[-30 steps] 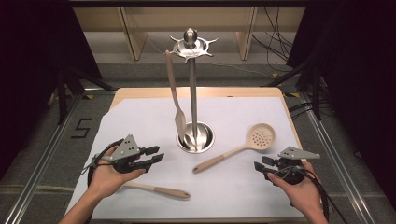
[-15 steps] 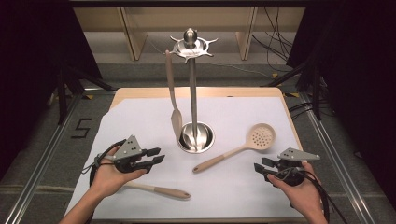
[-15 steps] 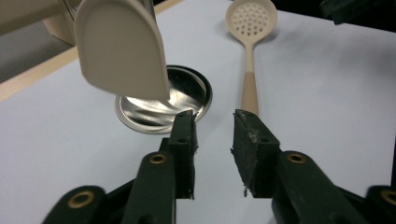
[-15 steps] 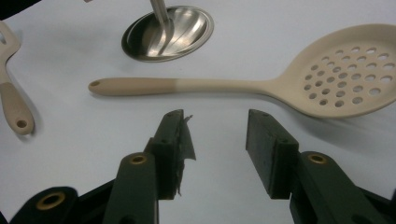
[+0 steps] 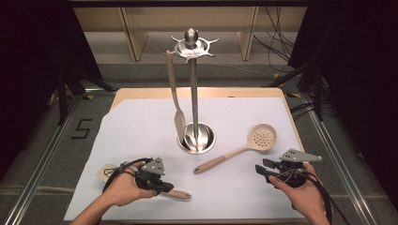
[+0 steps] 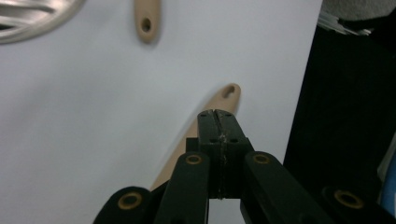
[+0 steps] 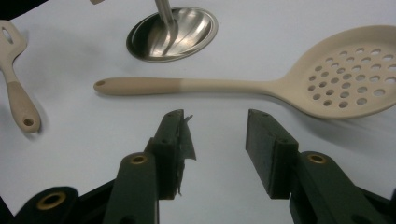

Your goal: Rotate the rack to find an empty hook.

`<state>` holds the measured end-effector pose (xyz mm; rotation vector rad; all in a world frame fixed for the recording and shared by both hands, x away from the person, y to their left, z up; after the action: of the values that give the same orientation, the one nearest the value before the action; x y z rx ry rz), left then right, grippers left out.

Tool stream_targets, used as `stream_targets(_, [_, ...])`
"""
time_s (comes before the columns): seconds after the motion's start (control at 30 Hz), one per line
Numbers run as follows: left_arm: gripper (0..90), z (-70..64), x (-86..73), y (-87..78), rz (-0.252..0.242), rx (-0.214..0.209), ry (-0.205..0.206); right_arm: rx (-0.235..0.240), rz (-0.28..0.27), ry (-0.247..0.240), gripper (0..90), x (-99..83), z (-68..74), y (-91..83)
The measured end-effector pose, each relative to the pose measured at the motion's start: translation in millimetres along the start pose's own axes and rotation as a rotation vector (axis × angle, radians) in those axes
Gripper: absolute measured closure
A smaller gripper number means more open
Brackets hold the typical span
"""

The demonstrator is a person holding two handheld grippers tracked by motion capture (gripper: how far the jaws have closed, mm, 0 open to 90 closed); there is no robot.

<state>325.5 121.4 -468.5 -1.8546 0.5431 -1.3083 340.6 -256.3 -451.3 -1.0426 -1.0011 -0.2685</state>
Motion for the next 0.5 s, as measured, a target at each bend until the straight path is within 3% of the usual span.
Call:
stream_targets(0.03, [89.3,-1.5,-0.8,3.0,0.002,-0.010,-0.011,0.018,0.006,0.035,58.0,-0.5,2.5,0.6])
stream_targets(0.07, [89.3,-0.8,-2.0,4.4,0.025,-0.015,0.011,0.021,0.014,0.046,58.0,-0.6,3.2,0.8])
stream_targets(0.1, [89.2,-2.2,-3.4,6.3,0.044,-0.017,0.006,0.022,0.016,0.052,58.1,-0.7,3.5,1.1])
stream_targets(0.27, [89.3,-11.4,-10.5,22.4,0.072,-0.058,-0.028,0.014,0.023,0.035,58.0,-0.5,3.1,2.4])
stream_targets(0.3, [89.3,-12.8,-11.3,24.8,0.081,-0.063,-0.019,0.010,0.022,0.031,58.0,-0.5,2.9,2.2])
stream_targets(0.37, [89.2,-13.8,-13.4,28.6,0.116,-0.059,-0.010,0.026,0.015,0.051,58.0,-0.8,4.7,3.1])
stream_targets(0.5, [89.3,-14.3,-16.8,39.1,0.144,-0.051,-0.024,0.023,0.018,0.045,58.0,-0.8,4.6,2.2])
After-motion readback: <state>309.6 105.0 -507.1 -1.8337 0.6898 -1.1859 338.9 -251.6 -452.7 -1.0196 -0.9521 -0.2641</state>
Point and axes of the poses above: each handheld gripper's, and its own axes: y roughly forward along the jaws, x roughly out of its top, z roughly to its left, the point moved 4 cm from there along y, roughly forward along the jaws, and after that the axes turned 1 degree about -x, right-handed, at the moved point
